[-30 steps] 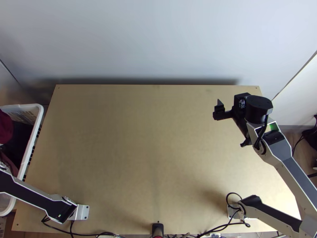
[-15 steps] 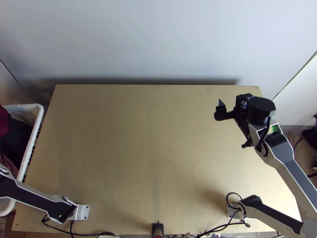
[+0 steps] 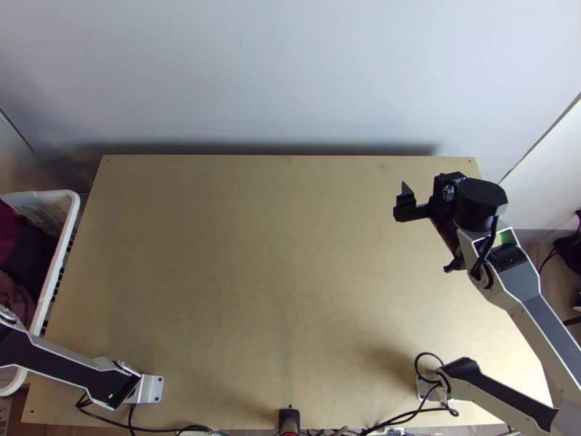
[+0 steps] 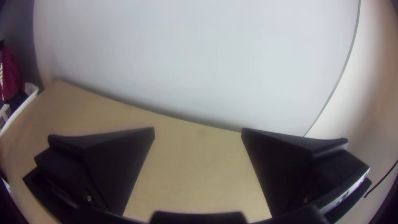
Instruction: Fold the t-shirt
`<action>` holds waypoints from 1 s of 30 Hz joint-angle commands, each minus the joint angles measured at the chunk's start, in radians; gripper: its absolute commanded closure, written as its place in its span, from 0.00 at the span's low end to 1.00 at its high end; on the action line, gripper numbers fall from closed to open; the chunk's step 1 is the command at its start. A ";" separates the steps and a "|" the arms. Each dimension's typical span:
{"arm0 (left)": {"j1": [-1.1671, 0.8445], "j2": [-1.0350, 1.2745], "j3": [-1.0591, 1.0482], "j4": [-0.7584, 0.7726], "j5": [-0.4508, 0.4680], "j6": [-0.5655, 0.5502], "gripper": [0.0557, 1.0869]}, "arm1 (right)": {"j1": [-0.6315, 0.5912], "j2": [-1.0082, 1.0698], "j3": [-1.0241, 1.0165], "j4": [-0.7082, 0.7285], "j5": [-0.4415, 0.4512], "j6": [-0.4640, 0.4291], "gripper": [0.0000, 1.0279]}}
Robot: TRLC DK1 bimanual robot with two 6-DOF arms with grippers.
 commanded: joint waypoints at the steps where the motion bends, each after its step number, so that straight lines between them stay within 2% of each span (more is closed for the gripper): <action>1: 0.008 -0.010 -0.002 -0.008 0.002 -0.003 0.66 | -0.004 -0.007 -0.001 0.000 0.000 0.004 0.05; 3: 0.006 -0.018 -0.005 -0.010 0.005 -0.003 0.68 | -0.005 -0.008 -0.001 0.000 0.000 0.004 0.05; 6: 0.004 -0.033 -0.014 -0.011 0.030 -0.003 0.87 | -0.004 -0.008 -0.001 0.000 0.000 0.004 0.05; 7: 0.003 -0.043 -0.022 -0.011 0.042 -0.003 0.96 | -0.005 -0.010 0.000 0.000 0.000 0.004 0.05; 13: -0.011 -0.081 -0.056 -0.010 0.053 -0.005 0.96 | -0.007 -0.022 -0.009 0.000 0.000 0.004 0.05; 14: -0.012 -0.083 -0.069 -0.038 0.051 -0.005 0.90 | -0.007 -0.025 -0.018 0.000 0.000 0.004 0.05; 16: -0.012 -0.084 -0.089 -0.071 0.051 0.003 0.73 | -0.007 -0.027 -0.020 0.000 0.000 0.004 0.05; 18: -0.009 -0.086 -0.157 -0.090 0.051 0.034 0.45 | -0.007 -0.027 -0.021 0.000 0.000 0.004 0.05; 22: 0.014 -0.043 -0.300 -0.005 0.050 0.071 0.43 | -0.007 -0.028 -0.020 0.000 0.000 0.003 0.05; 23: 0.037 0.026 -0.316 0.007 0.048 0.071 0.43 | -0.007 -0.030 -0.017 -0.003 0.000 0.000 0.05; 30: 0.077 0.238 -0.316 0.007 0.031 0.077 0.41 | -0.007 -0.031 -0.021 -0.018 0.000 0.001 0.05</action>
